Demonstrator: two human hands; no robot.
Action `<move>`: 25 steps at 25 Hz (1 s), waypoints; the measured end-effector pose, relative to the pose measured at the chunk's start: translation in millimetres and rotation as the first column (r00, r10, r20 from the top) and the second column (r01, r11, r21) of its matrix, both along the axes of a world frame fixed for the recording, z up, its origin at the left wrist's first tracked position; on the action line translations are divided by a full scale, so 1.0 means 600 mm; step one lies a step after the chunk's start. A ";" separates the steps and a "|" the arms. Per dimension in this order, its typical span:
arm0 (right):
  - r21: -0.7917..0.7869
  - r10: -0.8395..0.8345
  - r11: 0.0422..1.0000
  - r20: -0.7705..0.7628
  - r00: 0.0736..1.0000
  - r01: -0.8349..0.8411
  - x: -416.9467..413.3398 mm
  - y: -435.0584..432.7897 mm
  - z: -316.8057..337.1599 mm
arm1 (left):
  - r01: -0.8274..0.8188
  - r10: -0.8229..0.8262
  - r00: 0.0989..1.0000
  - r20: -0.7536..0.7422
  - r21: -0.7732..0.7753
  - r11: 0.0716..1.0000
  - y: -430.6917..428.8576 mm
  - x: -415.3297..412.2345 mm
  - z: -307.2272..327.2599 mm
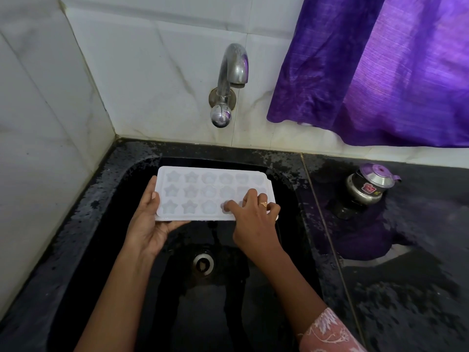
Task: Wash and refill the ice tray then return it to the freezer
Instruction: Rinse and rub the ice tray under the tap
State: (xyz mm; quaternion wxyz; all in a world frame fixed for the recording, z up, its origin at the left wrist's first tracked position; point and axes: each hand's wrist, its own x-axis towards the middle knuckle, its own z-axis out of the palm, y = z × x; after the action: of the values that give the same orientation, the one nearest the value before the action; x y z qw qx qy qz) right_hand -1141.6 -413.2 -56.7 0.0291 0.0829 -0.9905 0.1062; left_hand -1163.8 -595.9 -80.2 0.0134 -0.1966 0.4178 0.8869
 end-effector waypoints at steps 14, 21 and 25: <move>-0.032 0.028 0.999 -0.058 0.998 -0.030 0.000 -0.012 0.016 | -0.033 0.033 0.999 -0.003 0.012 0.999 -0.001 0.000 0.001; -0.016 0.130 0.991 0.008 0.991 -0.130 -0.009 -0.034 0.010 | -0.022 0.022 1.000 -0.009 0.018 1.000 0.003 0.001 0.005; -0.024 0.137 0.990 0.021 0.990 -0.137 -0.015 -0.035 0.007 | -0.037 0.038 0.999 -0.016 0.023 0.999 0.004 0.001 0.005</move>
State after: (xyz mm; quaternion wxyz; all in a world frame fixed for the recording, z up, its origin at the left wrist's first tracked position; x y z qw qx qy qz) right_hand -1150.5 -434.0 -52.6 0.0116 0.1491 -0.9814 0.1202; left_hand -1163.2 -593.5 -77.4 -0.0045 -0.1969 0.4042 0.8932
